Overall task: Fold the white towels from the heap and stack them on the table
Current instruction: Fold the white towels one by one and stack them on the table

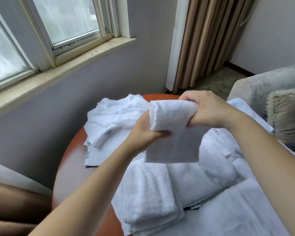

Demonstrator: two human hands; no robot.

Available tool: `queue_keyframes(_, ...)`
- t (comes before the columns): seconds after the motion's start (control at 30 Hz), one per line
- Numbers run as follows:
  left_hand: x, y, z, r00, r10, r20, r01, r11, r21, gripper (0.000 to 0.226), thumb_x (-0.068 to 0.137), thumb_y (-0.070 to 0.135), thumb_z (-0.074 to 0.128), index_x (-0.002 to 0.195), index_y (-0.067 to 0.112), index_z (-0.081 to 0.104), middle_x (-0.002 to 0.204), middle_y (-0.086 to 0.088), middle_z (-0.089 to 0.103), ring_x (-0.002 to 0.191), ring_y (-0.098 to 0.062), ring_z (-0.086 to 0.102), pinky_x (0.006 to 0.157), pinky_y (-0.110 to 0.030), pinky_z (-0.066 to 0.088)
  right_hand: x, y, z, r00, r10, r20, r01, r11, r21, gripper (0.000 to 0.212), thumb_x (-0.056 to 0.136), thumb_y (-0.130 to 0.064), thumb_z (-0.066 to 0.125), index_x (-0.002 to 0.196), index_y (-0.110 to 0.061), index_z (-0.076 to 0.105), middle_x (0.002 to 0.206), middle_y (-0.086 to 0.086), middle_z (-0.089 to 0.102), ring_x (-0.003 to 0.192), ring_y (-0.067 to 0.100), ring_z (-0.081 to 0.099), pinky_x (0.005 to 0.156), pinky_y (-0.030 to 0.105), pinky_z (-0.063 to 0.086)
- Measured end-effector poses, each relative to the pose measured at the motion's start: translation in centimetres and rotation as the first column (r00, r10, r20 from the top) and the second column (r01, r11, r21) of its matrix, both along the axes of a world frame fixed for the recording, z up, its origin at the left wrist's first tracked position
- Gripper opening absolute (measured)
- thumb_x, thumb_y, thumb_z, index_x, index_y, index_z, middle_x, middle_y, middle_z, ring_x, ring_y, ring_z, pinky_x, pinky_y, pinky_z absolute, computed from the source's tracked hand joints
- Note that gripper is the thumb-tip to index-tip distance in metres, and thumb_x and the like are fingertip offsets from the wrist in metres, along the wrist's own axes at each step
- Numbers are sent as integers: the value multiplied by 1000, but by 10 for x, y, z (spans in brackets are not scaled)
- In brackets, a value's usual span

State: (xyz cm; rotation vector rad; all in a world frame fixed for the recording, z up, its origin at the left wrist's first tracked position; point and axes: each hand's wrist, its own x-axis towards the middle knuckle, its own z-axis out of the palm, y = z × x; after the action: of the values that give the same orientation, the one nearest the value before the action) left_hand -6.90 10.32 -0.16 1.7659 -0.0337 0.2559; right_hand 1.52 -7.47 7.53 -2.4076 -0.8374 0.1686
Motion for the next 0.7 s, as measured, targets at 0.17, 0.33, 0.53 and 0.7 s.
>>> queue_keyframes(0.17,-23,-17,-13,992,-57,-114,-29,771,-636,59,68,10,70,124,2,54,109,-17,66,100,-31,66,78,-41,56,-20,-29,-28,884,-147,-444,326,874,360,91,62,-26,89,139,-26,40,129,-12,55,121,10,52,96,31,47)
queue_keyframes(0.33,-38,-40,-15,875,-331,-354,-82,618,-782,51,81,29,66,126,7,58,110,-18,69,98,-34,68,75,-46,57,-48,-56,-53,449,177,-876,493,769,408,25,74,-12,74,98,-14,72,100,14,74,90,30,71,73,43,59)
queue_keyframes(0.53,-41,-72,-54,721,-78,-689,-277,878,-389,54,73,18,73,121,6,51,110,-10,64,93,-23,63,83,-35,50,-36,-82,-106,688,-355,-633,548,826,133,35,78,-15,78,109,-10,63,106,8,71,93,25,69,81,39,56)
queue_keyframes(0.7,-41,-89,-65,823,175,-541,-233,972,-39,57,87,10,57,137,22,33,123,8,46,102,-4,51,78,-19,45,-36,-83,-136,873,-487,-28,476,863,-171,49,88,-25,64,134,-17,48,138,1,47,120,22,51,97,36,43)
